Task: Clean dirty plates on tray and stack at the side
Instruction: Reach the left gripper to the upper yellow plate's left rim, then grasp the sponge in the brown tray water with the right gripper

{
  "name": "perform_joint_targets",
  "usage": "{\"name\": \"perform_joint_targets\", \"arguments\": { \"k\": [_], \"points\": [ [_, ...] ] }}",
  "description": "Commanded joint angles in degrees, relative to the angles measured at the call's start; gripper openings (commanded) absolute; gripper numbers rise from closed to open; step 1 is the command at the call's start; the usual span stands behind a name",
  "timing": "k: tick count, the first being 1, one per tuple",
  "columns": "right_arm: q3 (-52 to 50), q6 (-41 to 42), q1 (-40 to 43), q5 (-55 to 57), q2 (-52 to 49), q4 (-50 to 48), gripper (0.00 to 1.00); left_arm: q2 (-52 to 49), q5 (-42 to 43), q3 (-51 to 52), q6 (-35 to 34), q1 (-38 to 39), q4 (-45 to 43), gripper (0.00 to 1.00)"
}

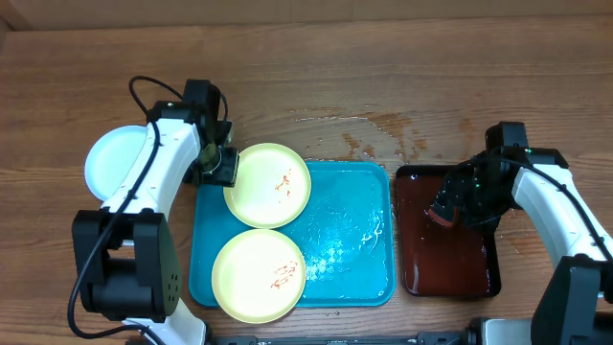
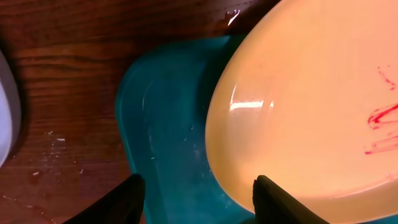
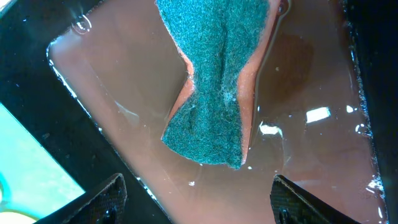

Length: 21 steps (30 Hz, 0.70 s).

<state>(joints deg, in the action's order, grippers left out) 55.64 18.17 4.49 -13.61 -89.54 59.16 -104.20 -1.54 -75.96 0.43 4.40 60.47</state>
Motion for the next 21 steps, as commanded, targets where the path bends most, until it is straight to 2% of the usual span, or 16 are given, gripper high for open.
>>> {"name": "perform_joint_targets", "arguments": {
  "k": [1, 8, 11, 12, 15, 18, 21],
  "points": [
    [0.3, -0.4, -0.1, -0.7, 0.3, -0.1, 0.76, 1.1, 2.3, 2.6, 1.0, 0.0, -1.9, 0.59],
    [0.3, -0.4, -0.1, -0.7, 0.3, 0.2, 0.76, 1.1, 6.2, 9.0, 1.0, 0.0, -9.3, 0.59],
    [0.3, -0.4, -0.1, -0.7, 0.3, 0.3, 0.75, 1.1, 6.4, 10.0, 1.0, 0.0, -11.2, 0.55],
    [0.3, -0.4, -0.1, -0.7, 0.3, 0.3, 0.72, 1.1, 6.6, 10.2, 1.0, 0.0, -11.8, 0.49],
    [0.3, -0.4, -0.1, -0.8, 0.3, 0.4, 0.68, 0.5, 7.1, 10.3, 0.4, 0.0, -13.0, 0.17],
    [0.3, -0.4, -0.1, -1.1, 0.3, 0.7, 0.64, -0.2, 7.4, 10.3, -0.4, 0.0, -13.9, 0.04],
    [0.3, -0.4, -0.1, -1.1, 0.3, 0.9, 0.60, -1.0, 7.4, 10.3, -1.6, 0.0, -14.0, 0.04]
  ]
}}
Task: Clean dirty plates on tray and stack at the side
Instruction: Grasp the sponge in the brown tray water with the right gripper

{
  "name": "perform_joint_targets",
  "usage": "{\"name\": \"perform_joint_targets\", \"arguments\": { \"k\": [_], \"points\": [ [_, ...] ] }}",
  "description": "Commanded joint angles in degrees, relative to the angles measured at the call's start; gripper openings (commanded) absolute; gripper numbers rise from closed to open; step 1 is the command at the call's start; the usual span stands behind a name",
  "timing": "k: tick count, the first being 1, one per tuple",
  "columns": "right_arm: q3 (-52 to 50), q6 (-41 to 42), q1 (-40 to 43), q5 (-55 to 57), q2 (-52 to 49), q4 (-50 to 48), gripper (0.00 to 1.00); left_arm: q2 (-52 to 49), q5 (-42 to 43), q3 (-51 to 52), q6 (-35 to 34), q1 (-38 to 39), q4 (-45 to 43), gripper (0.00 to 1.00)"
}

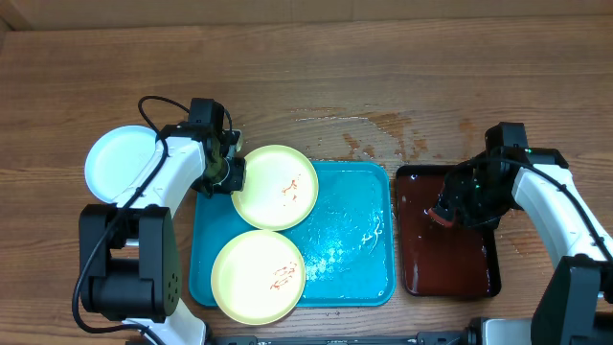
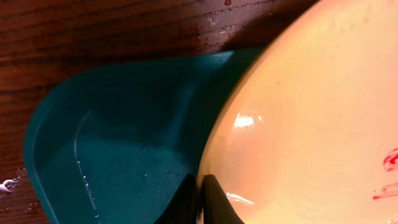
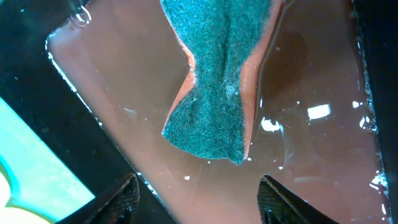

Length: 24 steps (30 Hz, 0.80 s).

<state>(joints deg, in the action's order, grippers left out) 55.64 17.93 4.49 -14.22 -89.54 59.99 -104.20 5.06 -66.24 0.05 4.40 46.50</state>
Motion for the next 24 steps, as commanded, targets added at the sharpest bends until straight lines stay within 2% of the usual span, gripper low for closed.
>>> {"name": "perform_joint_targets", "arguments": {
  "k": [1, 4, 9, 10, 12, 13, 18, 24],
  "points": [
    [0.3, -0.2, -0.1, -0.5, 0.3, 0.1, 0.56, -1.2, 0.6, 0.6, -1.7, 0.0, -0.1, 0.04],
    [0.2, -0.2, -0.1, -0.5, 0.3, -0.7, 0.43, -1.2, 0.5, 0.6, -3.1, 0.0, 0.0, 0.04],
    [0.1, -0.2, -0.1, -0.4, 0.1, -3.3, 0.44, -1.2, 0.8, 0.6, -3.0, 0.5, 0.2, 0.04],
    [0.1, -0.1, -0.1, 0.0, 0.0, -3.7, 0.49, -1.2, 1.0, 0.6, -3.0, 0.7, 0.2, 0.05],
    [0.1, 0.6, -0.1, 1.3, -0.4, -4.6, 0.70, -1.2, 1.0, 0.6, -3.0, 0.7, 0.2, 0.04],
    [0.1, 1.7, -0.1, 2.2, -0.6, -5.3, 0.72, -1.2, 1.0, 0.6, -3.0, 0.9, 0.2, 0.04],
    [0.1, 3.5, -0.1, 3.4, -1.8, -8.6, 0.75, -1.2, 1.0, 0.6, -2.4, 1.2, 0.1, 0.04],
    [0.1, 3.3, -0.1, 3.6, -6.0, -12.0, 0.71, -1.2, 1.0, 0.6, -2.4, 1.6, -0.7, 0.04]
  ]
}}
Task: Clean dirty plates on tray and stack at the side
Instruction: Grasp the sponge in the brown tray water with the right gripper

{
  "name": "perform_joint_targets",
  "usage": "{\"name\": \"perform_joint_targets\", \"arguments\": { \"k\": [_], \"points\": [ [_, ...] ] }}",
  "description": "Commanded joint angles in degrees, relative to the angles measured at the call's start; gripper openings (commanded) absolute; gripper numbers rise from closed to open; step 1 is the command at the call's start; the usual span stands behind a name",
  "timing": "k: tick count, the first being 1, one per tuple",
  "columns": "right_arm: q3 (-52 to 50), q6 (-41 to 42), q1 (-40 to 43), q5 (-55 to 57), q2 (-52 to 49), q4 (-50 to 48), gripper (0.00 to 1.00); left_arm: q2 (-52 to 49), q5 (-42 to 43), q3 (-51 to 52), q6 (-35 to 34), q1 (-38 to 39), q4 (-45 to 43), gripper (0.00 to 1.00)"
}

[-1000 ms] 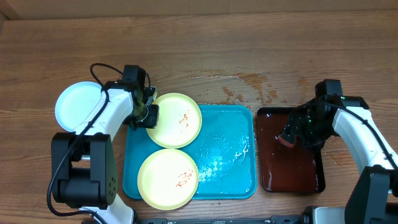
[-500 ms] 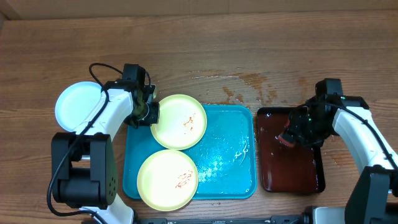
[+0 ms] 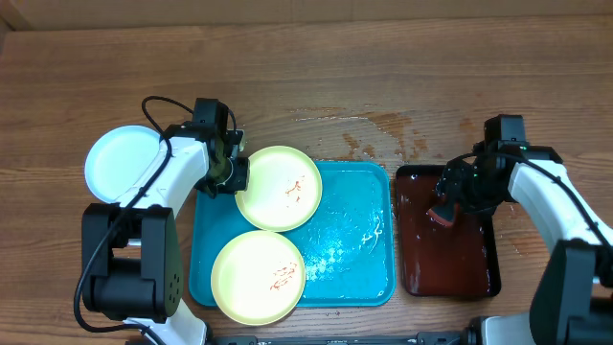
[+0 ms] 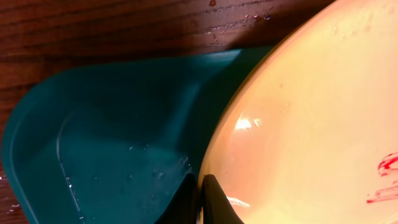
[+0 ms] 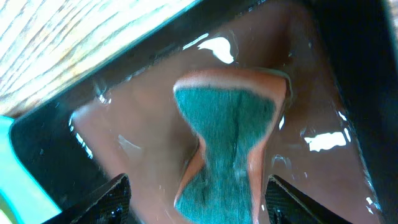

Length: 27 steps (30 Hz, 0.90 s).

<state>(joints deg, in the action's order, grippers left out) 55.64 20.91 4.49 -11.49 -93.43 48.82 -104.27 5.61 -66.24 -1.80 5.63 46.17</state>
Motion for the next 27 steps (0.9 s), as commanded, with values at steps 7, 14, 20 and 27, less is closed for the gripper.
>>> {"name": "perform_joint_targets", "arguments": {
  "k": [7, 14, 20, 27],
  "points": [
    [0.1, 0.3, -0.1, 0.7, -3.8, -2.5, 0.48, -1.1, 1.5, 0.6, -0.6, 0.4, -0.6, 0.04],
    [-0.5, 0.3, -0.1, 0.7, -3.8, -1.9, 0.04, -1.1, 1.6, 0.6, -0.6, 0.4, -0.4, 0.04],
    [-3.5, 1.7, -0.1, 0.9, -3.8, -1.7, 0.04, -1.1, 2.0, 0.6, -0.6, 0.4, -0.3, 0.04],
    [-4.8, 1.7, -0.1, 0.7, -3.8, -2.1, 0.12, -1.1, 3.0, 0.6, -0.6, 0.4, -0.4, 0.04]
  ]
}}
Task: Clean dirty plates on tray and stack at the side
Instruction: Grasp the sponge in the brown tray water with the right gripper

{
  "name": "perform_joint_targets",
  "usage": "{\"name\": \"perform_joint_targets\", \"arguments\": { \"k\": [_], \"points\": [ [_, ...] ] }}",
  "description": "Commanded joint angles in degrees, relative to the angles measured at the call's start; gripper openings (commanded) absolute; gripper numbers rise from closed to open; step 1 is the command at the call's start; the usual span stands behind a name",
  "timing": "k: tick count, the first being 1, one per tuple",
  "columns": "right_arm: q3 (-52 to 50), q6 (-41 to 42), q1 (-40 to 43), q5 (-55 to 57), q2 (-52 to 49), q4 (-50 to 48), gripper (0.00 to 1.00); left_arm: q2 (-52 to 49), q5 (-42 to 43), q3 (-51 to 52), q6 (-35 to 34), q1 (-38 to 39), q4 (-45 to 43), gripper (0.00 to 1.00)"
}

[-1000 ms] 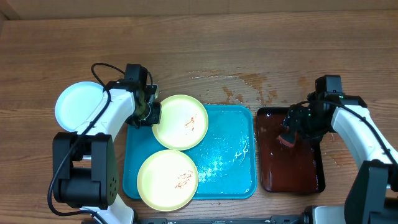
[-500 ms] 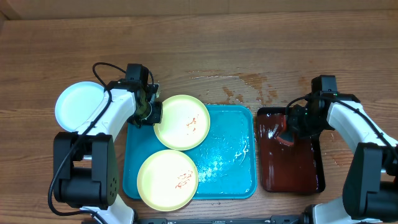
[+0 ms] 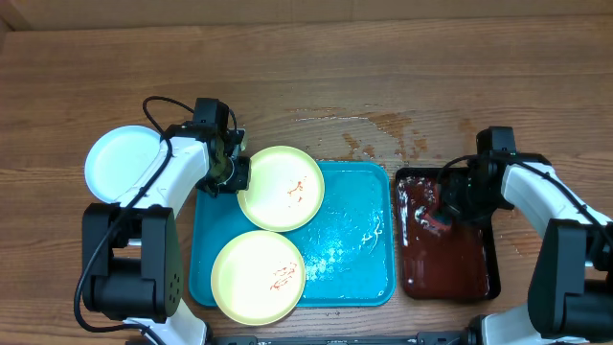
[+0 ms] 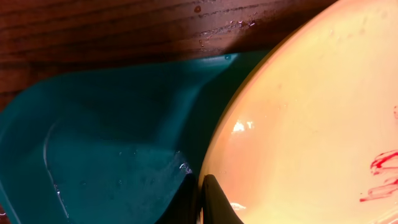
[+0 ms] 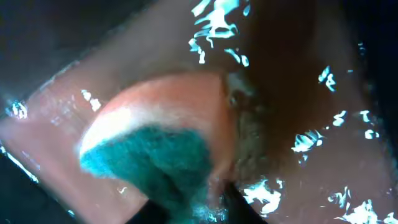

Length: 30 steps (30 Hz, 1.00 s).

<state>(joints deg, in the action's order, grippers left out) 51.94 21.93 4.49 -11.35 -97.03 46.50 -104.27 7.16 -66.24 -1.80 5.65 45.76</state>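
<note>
Two yellow plates with red smears lie on the wet blue tray (image 3: 356, 251). My left gripper (image 3: 233, 175) is shut on the left rim of the upper plate (image 3: 281, 188); in the left wrist view its fingertips (image 4: 200, 200) pinch that plate (image 4: 311, 118) at its edge. The lower plate (image 3: 259, 276) lies untouched. My right gripper (image 3: 450, 204) is down in the brown water, shut on the green-and-orange sponge (image 5: 152, 158), which bulges between its fingers (image 5: 239, 202). The sponge (image 3: 436, 219) is partly hidden under the gripper in the overhead view.
A white plate (image 3: 123, 160) sits on the table left of the blue tray. The dark tray (image 3: 484, 273) of brown water stands to the right of it. Water is spilled on the wood (image 3: 383, 134) behind both trays.
My right gripper was open above the sponge; now it is down in the water and shut on the sponge. The left gripper still grips the upper plate, which sits slightly further right.
At first my left gripper stood open at the upper plate's rim, and my right hung open over the sponge. The left then shut on the rim, and the plate has shifted a little right since. The right stayed open over the sponge and is now shut on it.
</note>
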Motion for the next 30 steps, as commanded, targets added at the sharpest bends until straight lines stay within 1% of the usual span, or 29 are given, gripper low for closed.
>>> {"name": "perform_joint_targets", "arguments": {
  "k": [1, 2, 3, 10, 17, 21, 24, 26, 30],
  "points": [
    [-1.1, 0.6, -0.1, 0.6, -0.2, -0.1, 0.11, -1.1, 1.5, 0.6, -0.6, 0.4, 0.0, 0.04],
    [-1.1, 0.6, -0.1, 0.6, -0.2, -0.2, 0.10, -1.1, 1.5, 0.6, -0.6, 0.4, 0.0, 0.04],
    [-1.1, 0.6, -0.1, 0.6, -0.2, -0.2, 0.04, -1.1, 1.5, 0.6, -0.6, 0.4, 0.0, 0.04],
    [-0.3, 0.3, -0.1, -1.2, 1.7, 1.1, 0.04, -1.1, 1.5, 0.6, -0.6, 0.4, 0.0, 0.04],
    [4.3, -0.9, -0.1, -0.9, 9.0, 6.2, 0.04, -1.1, 1.5, 0.6, -0.6, 0.4, -0.4, 0.04],
    [4.4, -1.1, -0.1, -0.2, 10.0, 9.9, 0.04, -1.1, 1.4, 0.6, -1.0, 0.4, -0.7, 0.04],
    [3.9, -0.1, -0.1, 2.2, 10.0, 14.7, 0.04, -1.1, 1.4, 0.6, -1.0, 0.4, -0.9, 0.04],
    [3.2, 1.9, -0.1, 3.7, 10.0, 17.0, 0.04, -1.1, 1.4, 0.6, -1.1, 0.4, -1.2, 0.04],
    [0.0, 4.9, -0.1, 3.7, 9.9, 15.9, 0.04, -1.1, 1.0, 0.6, -2.1, 0.4, -1.9, 0.05]
  ]
}}
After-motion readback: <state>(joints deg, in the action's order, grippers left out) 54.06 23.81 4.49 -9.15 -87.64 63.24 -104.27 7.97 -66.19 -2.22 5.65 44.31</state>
